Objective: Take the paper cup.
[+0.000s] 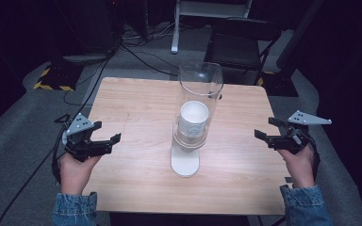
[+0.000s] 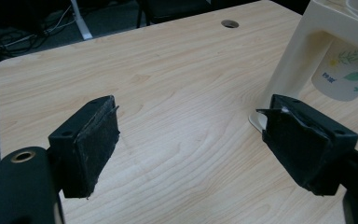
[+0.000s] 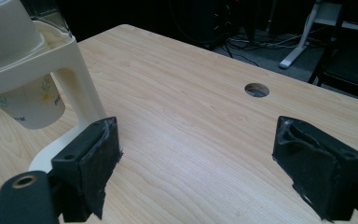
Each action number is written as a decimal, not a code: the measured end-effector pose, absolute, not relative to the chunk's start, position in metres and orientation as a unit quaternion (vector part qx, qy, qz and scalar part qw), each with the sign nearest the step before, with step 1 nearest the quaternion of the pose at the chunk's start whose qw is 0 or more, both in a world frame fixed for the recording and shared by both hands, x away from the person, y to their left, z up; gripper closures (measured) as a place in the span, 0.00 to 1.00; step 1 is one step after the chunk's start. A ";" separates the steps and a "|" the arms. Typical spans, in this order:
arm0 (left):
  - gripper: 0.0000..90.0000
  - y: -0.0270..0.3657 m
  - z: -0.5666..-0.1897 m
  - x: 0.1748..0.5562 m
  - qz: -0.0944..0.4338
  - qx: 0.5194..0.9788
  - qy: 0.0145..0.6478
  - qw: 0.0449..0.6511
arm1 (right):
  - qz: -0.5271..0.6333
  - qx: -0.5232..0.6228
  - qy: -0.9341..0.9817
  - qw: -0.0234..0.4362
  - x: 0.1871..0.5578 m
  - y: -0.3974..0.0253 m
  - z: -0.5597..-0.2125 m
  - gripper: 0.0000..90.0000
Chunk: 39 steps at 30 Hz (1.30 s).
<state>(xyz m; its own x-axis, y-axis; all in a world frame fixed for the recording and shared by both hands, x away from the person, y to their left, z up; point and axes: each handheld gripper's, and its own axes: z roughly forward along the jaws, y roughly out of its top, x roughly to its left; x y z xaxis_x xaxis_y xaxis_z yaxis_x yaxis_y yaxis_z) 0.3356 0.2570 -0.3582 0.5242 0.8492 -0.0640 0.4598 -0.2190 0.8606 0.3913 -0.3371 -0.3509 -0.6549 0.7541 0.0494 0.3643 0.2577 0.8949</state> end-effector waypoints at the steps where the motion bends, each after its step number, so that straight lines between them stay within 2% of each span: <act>1: 0.20 0.257 -0.358 0.336 0.217 0.749 0.438 0.447 | 0.489 0.363 0.768 0.199 0.391 -0.337 -0.351 0.17; 26: 0.20 0.258 -0.356 0.333 0.218 0.747 0.439 0.449 | 0.493 0.358 0.772 0.183 0.395 -0.330 -0.354 0.17; 39: 0.20 0.258 -0.357 0.334 0.214 0.748 0.440 0.448 | 0.490 0.318 0.797 0.152 0.395 -0.291 -0.359 0.17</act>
<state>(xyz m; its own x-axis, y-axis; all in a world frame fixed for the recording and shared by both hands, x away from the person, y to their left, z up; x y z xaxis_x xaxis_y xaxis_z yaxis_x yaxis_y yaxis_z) 0.3340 0.2577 -0.3572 0.5206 0.8506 -0.0739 0.4669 -0.2112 0.8587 0.3947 -0.2910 -0.3590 -0.7512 0.6564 0.0699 0.3582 0.3164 0.8784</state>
